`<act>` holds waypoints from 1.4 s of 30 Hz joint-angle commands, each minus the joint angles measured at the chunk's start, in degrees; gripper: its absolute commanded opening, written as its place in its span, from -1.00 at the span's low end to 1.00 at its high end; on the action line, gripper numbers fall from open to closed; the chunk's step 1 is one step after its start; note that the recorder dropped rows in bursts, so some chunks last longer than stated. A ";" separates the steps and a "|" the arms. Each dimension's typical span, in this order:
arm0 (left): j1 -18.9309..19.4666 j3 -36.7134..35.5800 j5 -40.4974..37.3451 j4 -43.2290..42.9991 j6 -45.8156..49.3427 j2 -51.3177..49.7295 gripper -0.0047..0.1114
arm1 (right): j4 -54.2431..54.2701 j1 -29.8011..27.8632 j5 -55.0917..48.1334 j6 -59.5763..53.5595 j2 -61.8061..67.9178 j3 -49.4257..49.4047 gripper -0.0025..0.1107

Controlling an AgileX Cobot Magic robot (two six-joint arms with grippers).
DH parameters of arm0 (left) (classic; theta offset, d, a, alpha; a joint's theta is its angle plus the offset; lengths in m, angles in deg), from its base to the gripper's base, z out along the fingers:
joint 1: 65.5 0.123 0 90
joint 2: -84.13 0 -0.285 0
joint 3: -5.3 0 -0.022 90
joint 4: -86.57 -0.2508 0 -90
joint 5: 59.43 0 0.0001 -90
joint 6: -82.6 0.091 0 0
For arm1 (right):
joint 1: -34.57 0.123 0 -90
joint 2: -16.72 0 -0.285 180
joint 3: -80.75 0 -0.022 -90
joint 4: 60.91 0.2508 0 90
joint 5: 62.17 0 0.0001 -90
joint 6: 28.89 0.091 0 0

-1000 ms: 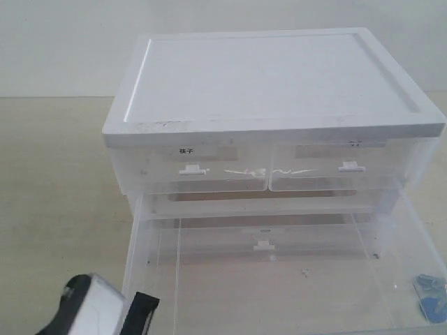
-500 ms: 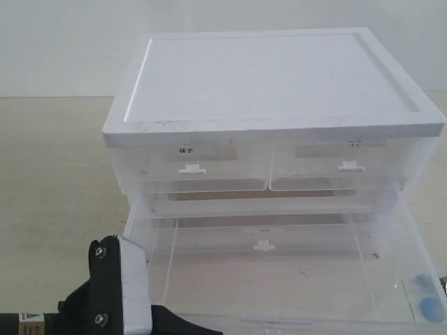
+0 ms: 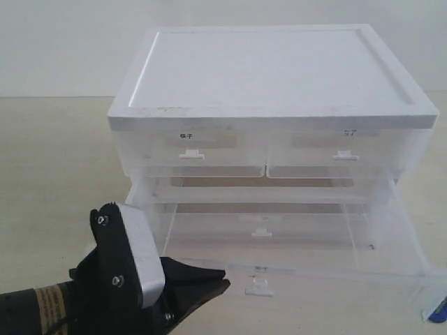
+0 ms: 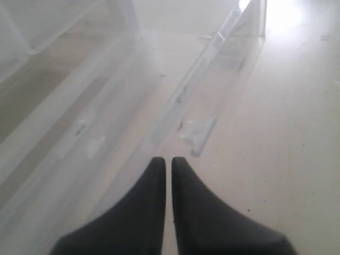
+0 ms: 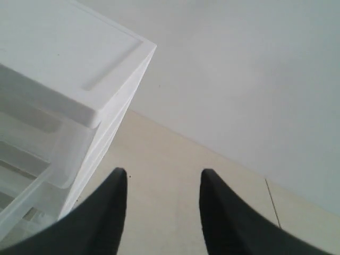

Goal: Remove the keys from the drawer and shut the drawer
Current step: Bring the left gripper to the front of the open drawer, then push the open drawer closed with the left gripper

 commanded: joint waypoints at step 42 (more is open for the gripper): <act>0.52 13.55 0.92 12.66 12.88 -13.54 -0.84 | 0.94 -0.14 0.46 0.43 -0.10 0.01 -0.27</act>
